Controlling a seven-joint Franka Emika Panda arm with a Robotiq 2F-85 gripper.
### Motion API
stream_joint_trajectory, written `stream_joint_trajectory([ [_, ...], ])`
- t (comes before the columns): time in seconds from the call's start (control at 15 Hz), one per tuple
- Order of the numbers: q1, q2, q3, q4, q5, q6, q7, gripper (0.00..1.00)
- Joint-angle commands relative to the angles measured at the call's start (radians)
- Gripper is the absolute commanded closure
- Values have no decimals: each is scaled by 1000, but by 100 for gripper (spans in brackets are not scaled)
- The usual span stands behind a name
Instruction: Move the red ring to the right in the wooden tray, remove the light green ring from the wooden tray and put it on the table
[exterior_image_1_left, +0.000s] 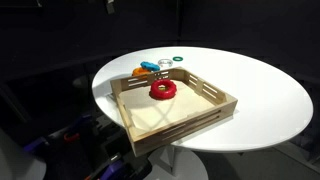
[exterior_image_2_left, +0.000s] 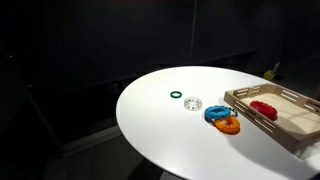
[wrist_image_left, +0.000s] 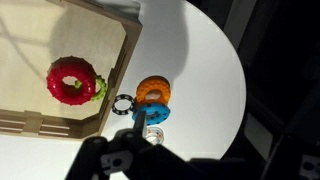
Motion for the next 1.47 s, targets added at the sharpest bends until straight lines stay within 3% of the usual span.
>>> stream_joint_trajectory([
  [0.0,-10,1,7,3,7,-6,-6,0],
  [0.67,-89,112,41,87,-30,-27,74,0],
  [1.07,-187,223,33,142,-97,-45,132,0],
  [1.4,-278,311,9,145,-164,5,163,0],
])
